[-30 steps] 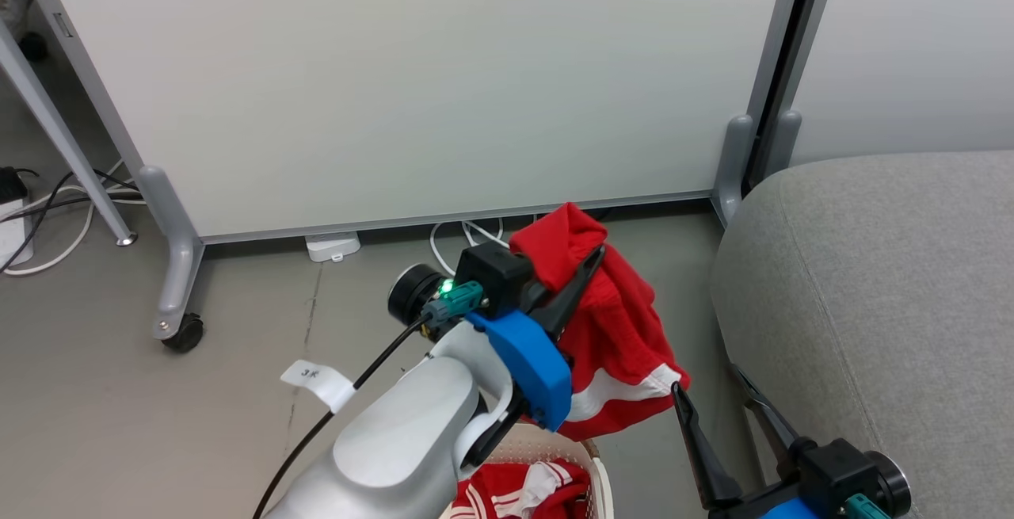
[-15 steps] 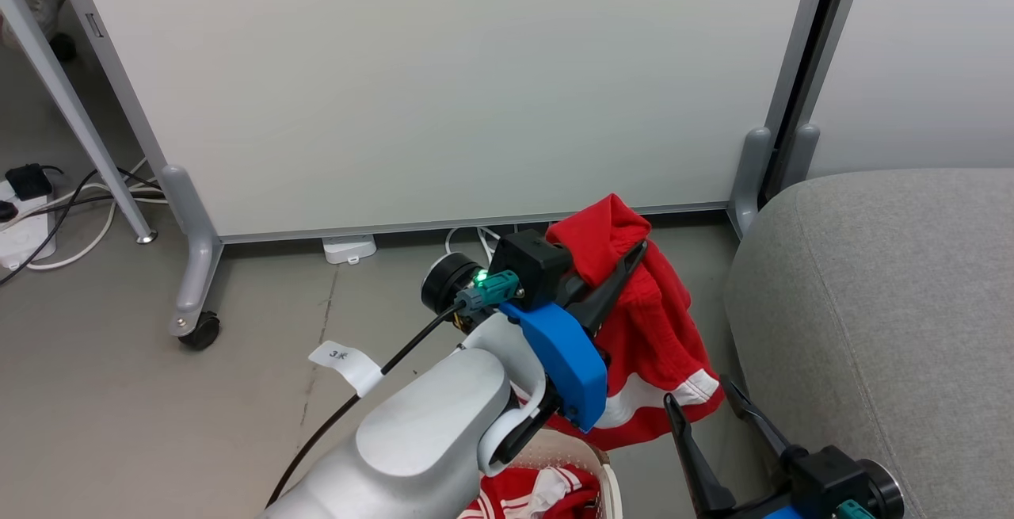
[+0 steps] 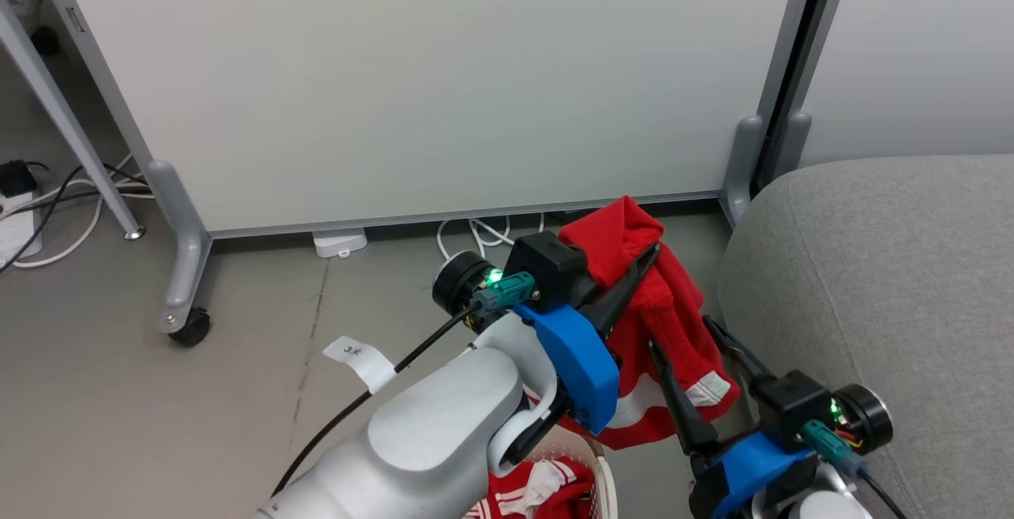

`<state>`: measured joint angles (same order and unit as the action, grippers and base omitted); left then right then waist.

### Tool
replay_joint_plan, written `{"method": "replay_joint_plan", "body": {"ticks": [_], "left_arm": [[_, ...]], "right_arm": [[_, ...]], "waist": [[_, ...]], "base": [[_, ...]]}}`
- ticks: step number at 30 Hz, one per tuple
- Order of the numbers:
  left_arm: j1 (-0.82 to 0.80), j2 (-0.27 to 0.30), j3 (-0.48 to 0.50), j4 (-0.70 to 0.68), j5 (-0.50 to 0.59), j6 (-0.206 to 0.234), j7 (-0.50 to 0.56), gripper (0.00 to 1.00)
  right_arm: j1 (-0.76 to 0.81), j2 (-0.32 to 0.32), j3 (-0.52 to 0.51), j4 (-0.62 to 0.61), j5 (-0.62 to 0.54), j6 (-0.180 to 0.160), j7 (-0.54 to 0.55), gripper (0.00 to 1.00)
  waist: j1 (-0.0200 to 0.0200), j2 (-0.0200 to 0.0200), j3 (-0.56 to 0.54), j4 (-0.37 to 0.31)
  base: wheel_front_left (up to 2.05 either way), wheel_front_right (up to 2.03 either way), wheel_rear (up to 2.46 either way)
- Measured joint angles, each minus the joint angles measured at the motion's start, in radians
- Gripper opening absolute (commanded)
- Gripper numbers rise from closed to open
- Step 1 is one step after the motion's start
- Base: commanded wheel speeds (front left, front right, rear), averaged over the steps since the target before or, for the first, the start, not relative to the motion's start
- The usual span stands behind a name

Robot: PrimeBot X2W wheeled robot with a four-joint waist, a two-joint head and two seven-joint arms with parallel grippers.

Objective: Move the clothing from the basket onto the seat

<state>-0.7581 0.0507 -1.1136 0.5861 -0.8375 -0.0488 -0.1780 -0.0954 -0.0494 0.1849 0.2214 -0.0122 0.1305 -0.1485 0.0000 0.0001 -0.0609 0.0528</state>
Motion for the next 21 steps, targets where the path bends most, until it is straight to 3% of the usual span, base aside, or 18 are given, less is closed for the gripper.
{"method": "replay_joint_plan", "body": {"ticks": [8, 21], "left_arm": [[-0.014, 0.0, -0.041, 0.003, -0.033, 0.009, -0.013, 0.0], [-0.044, 0.0, -0.096, 0.007, -0.07, 0.022, -0.026, 0.0]], "right_arm": [[-0.141, 0.0, 0.016, 0.15, -0.021, 0.0, 0.051, 1.0], [-0.307, 0.0, 0.075, 0.392, -0.005, 0.0, 0.016, 1.0]], "waist": [[0.0, 0.0, 0.014, 0.004], [0.0001, 0.0, 0.024, 0.012]], "base": [[0.0, 0.0, 0.0], [0.0, 0.0, 0.0]]}}
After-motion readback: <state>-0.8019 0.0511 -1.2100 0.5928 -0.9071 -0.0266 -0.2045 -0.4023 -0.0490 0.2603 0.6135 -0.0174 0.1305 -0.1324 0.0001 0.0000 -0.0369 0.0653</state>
